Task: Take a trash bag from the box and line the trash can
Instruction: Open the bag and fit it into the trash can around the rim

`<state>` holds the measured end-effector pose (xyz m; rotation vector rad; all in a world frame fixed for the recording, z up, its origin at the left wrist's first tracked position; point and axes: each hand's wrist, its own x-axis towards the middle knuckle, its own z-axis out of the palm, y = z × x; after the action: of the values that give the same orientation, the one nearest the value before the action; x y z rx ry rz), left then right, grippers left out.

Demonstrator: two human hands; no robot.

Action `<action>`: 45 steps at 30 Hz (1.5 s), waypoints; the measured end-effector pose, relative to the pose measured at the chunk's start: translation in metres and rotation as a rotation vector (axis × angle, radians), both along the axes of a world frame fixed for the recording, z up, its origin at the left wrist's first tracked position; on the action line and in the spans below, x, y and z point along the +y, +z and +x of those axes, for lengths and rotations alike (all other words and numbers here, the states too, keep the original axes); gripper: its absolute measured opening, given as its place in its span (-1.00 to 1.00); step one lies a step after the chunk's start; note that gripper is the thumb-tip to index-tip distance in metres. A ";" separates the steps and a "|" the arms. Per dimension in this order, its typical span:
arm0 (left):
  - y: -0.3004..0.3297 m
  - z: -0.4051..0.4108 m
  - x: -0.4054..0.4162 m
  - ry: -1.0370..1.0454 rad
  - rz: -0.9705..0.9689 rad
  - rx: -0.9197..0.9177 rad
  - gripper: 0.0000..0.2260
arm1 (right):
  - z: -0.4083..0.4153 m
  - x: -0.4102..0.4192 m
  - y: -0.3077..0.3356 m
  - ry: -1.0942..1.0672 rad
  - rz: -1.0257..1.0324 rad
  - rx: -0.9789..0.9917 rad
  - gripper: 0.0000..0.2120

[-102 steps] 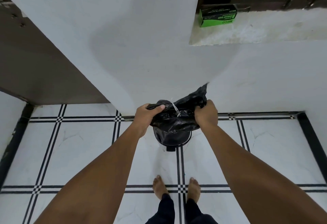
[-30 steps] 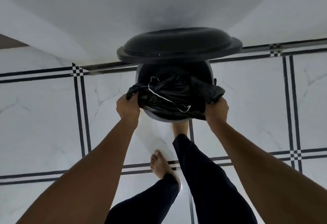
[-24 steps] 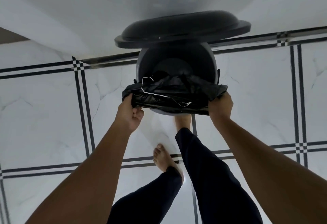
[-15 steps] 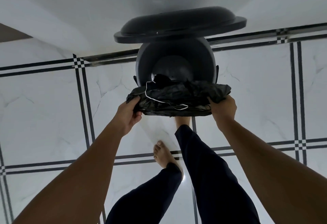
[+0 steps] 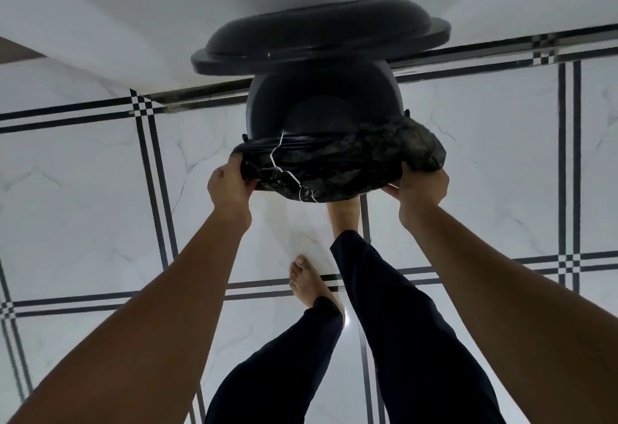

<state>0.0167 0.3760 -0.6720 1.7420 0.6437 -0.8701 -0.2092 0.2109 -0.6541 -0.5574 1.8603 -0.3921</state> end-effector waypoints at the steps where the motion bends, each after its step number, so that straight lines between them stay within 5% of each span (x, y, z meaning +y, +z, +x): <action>1: 0.000 0.001 -0.007 -0.042 0.040 -0.064 -0.75 | 0.001 -0.003 -0.002 0.009 -0.013 0.032 -0.93; 5: 0.004 0.004 -0.034 -0.216 0.167 -0.249 -0.76 | 0.012 -0.024 -0.006 0.047 -0.050 0.109 -0.85; 12: -0.001 0.034 -0.056 -0.402 0.380 -0.434 -0.68 | 0.035 -0.075 -0.004 0.411 -0.151 0.256 -0.67; 16: 0.001 0.049 -0.068 -0.534 0.463 -0.527 -0.70 | 0.043 -0.095 -0.005 0.361 -0.134 0.164 -0.75; 24: -0.004 0.059 -0.094 -0.332 0.270 -0.454 -0.85 | 0.070 -0.112 0.004 0.230 -0.202 0.071 -0.84; 28: -0.007 0.052 -0.093 -0.310 0.235 -0.515 -0.85 | 0.082 -0.119 0.003 0.336 -0.278 0.099 -0.81; 36: -0.008 0.040 -0.088 -0.914 0.017 -0.741 -0.76 | 0.088 -0.114 -0.014 0.550 -0.328 0.032 -0.92; 43: -0.003 0.059 -0.098 -0.663 -0.027 -0.377 -0.85 | 0.089 -0.117 -0.025 0.726 -0.354 0.177 -0.72; 45: -0.003 0.063 -0.096 -0.744 0.167 -0.568 -0.74 | 0.091 -0.117 -0.024 0.781 -0.372 0.165 -0.66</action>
<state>0.0801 0.2799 -0.6752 2.2900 -0.3476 -0.7480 -0.1180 0.0939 -0.6778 -1.5348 1.5692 -0.1609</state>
